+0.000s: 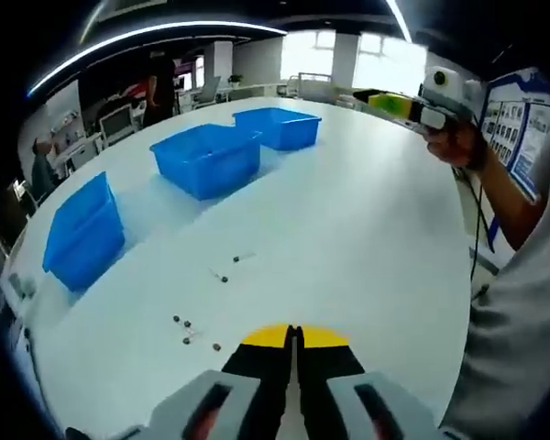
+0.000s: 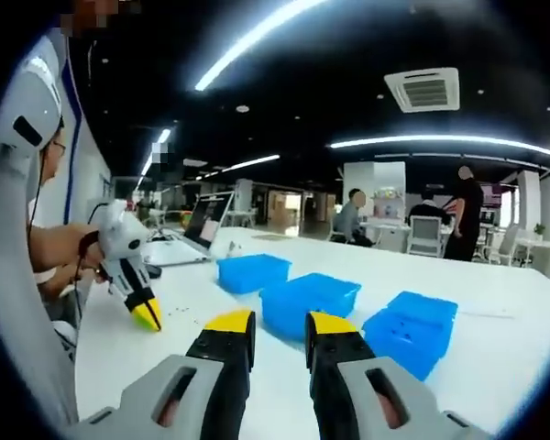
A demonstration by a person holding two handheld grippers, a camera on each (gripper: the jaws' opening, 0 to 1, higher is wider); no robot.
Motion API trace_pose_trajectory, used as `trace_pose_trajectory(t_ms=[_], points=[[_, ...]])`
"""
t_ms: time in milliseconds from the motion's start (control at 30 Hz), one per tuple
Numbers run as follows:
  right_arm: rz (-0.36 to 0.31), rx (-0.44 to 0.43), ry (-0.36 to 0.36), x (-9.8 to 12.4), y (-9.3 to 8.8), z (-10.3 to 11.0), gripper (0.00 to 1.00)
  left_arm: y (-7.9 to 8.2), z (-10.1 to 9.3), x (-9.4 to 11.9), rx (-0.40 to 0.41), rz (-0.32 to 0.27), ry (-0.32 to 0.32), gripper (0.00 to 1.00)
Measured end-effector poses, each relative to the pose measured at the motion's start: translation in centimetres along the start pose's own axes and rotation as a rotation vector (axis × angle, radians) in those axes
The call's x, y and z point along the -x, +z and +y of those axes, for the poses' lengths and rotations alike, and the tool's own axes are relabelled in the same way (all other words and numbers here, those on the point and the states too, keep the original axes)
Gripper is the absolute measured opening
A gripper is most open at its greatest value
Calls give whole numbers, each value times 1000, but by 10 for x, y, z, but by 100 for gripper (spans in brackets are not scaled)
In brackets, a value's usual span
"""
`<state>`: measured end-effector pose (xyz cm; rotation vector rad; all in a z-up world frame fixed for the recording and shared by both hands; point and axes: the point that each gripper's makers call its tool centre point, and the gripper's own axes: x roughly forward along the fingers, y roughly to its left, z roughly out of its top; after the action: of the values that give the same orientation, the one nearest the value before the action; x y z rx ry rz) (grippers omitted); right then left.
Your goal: Pick up the resistors one by one and place each resistor into its matching bin, sorting the parts by color and model until every resistor is separated into the correct bin for its type
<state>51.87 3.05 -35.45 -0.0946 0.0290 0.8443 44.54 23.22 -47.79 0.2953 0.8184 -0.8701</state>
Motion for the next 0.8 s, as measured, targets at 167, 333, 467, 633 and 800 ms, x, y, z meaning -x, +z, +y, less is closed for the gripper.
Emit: trace_pose_trajectory(t_ms=[167,333,467,633,800], points=[[-16,0,-8,1,1,-1,24,28,5,13,34,-131,-48,4],[6,4,-11,0,-6,3,24,45,27,32,33,-190,1,4],[13,-5,-7,1,-10,5,24,45,45,47,24,-200,52,4],[20,-7,-9,2,-11,6,24,28,40,46,-264,-58,-9,7],[22,15,2,2,-7,12,24,15,22,28,-591,147,-124,20]])
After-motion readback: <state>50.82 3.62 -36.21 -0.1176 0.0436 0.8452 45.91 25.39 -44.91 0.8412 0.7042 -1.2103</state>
